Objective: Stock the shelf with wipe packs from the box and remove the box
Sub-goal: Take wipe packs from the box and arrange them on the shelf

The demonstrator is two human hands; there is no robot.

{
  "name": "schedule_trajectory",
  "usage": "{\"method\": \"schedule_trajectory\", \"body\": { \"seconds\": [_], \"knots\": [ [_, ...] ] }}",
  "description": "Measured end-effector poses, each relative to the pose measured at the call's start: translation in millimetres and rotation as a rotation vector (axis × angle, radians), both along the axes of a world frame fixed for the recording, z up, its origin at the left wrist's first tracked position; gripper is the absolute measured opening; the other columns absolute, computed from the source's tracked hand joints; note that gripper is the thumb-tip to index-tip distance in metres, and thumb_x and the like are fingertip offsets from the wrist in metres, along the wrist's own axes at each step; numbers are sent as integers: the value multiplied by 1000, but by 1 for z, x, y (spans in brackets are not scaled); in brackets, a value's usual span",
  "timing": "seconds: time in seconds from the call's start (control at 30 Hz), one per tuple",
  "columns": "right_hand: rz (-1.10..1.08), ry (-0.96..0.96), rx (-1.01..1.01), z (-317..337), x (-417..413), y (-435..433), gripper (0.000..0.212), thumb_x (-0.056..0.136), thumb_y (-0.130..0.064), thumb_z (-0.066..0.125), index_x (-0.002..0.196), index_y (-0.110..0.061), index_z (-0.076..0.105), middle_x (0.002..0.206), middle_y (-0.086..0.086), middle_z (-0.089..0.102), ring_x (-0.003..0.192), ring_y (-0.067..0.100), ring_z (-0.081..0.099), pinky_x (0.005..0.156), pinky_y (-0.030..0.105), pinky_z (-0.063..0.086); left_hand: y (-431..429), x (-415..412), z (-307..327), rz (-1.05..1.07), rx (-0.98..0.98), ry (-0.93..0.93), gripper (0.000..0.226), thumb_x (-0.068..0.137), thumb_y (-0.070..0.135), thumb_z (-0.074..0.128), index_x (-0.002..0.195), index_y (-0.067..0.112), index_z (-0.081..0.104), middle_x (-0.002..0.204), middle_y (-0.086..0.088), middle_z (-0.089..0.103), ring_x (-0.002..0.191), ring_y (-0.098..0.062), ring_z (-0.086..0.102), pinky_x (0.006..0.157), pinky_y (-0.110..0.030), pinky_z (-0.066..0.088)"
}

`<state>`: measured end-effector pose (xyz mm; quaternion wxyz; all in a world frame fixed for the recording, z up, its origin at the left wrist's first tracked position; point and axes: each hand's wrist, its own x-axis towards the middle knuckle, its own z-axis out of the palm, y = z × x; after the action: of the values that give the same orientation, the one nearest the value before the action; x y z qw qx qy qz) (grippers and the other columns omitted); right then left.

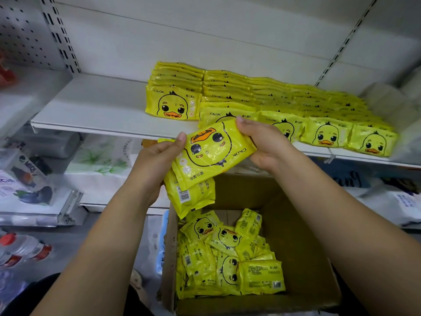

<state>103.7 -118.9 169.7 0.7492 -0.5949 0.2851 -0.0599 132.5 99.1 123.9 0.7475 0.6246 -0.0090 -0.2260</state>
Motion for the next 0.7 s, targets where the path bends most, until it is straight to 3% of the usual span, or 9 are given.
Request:
{"method": "schedule_trajectory", "body": {
  "seconds": [0.1,0.27,0.37,0.43,0.47,0.53,0.6,0.7],
  "knots": [
    [-9,11,12,-2,0,-2,35,89,-19,73,122,-8,68,118,15,72,109,31,71,90,57,57,0,2,-2,22,11,5,35,90,47,68,100,15,76,99,-8,79,94,-28,76,90,-45,59],
    [-28,26,-27,0,1,-5,31,91,-26,71,121,-16,69,118,11,73,110,32,70,89,64,55,3,4,-3,-89,44,-5,41,97,51,56,112,17,74,107,-6,78,96,-25,75,84,-37,59],
    [-37,28,-85,8,-5,-7,28,95,-25,68,120,-14,68,113,12,75,101,33,73,84,63,56,4,1,-1,-150,138,-121,37,98,45,56,104,16,77,100,-5,79,90,-22,76,76,-32,59],
    [-46,25,-139,10,-7,-9,22,95,-24,68,115,-14,69,110,11,75,99,33,74,81,61,58,4,-1,-2,-128,193,-204,35,98,43,58,95,14,78,95,-8,79,90,-26,75,83,-39,60],
    [-58,18,-172,11,-7,-9,17,95,-22,68,110,-15,70,108,10,75,98,32,74,82,59,59,3,-2,-3,-101,217,-238,35,98,43,59,93,14,78,94,-9,79,90,-29,75,85,-40,59],
    [-93,-17,-238,11,-9,-7,3,96,-19,67,97,-18,70,100,5,76,93,27,73,83,50,60,0,-2,-4,-37,318,-350,37,98,44,60,88,11,76,86,-11,74,78,-29,68,75,-25,55],
    [-123,-56,-292,9,-9,-5,12,97,-18,66,85,-20,67,86,-1,73,80,20,71,79,39,60,-3,-2,-6,13,449,-490,43,98,42,61,83,3,71,73,-12,57,65,-21,49,54,-16,37],
    [-132,-83,-326,8,-10,-5,19,98,-18,65,80,-21,65,70,-9,70,63,8,66,64,25,56,-5,-1,-8,56,504,-554,46,97,43,62,78,1,68,68,-10,47,61,-18,40,49,-19,28]
  ]
}}
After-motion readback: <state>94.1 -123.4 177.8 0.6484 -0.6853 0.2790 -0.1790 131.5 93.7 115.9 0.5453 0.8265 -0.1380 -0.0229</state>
